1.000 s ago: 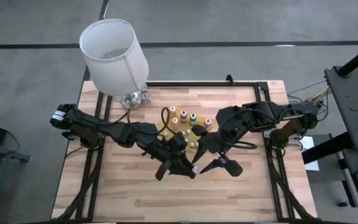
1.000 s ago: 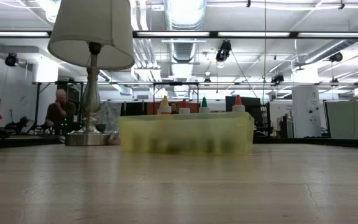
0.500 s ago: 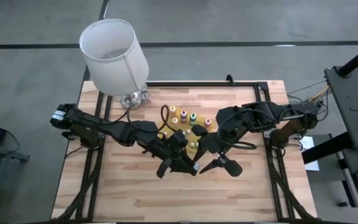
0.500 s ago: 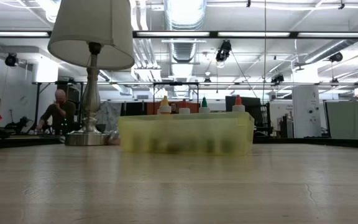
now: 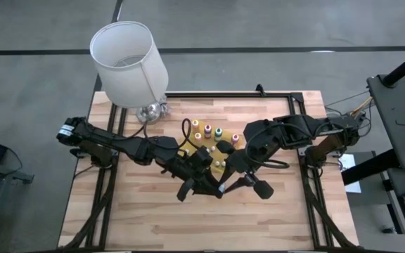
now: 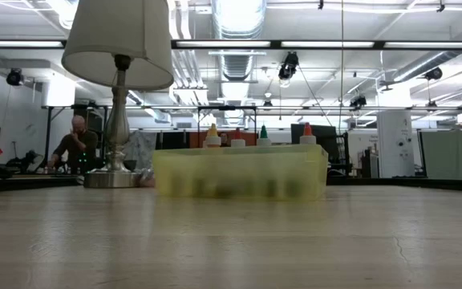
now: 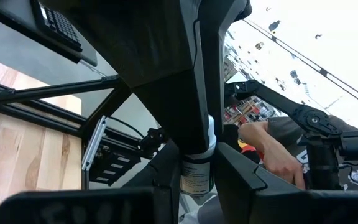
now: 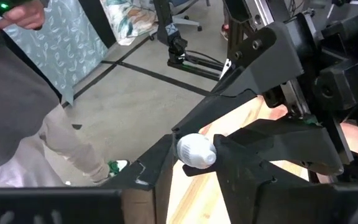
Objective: Pick & Place food coloring
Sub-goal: Put the small purple food coloring bottle into the yellow bin
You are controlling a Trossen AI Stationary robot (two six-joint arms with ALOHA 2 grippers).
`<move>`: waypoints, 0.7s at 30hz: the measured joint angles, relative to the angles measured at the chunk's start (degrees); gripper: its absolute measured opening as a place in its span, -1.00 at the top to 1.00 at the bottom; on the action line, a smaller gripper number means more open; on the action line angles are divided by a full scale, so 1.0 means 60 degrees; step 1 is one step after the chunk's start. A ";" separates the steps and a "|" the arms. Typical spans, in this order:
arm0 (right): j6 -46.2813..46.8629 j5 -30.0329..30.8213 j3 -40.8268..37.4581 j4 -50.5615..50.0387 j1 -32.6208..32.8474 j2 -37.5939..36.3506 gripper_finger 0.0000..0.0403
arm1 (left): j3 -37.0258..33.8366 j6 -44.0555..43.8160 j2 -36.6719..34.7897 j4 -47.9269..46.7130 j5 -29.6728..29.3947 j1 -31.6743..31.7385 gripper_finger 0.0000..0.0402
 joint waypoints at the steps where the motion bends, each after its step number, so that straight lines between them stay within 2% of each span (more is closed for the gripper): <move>1: 0.0000 0.0004 -0.0009 0.0007 -0.0002 0.0000 0.51 | 0.0000 0.0000 0.0000 0.0000 0.0000 0.0000 0.72; 10: 0.0000 -0.0017 -0.0075 0.0011 -0.0033 -0.0011 0.67 | 0.0000 0.0018 0.0000 -0.0025 0.0033 0.0011 0.72; 21: 0.0000 -0.0034 -0.0095 0.0007 -0.0042 -0.0015 0.67 | 0.0000 0.0055 0.0004 -0.0026 0.0033 0.0035 0.72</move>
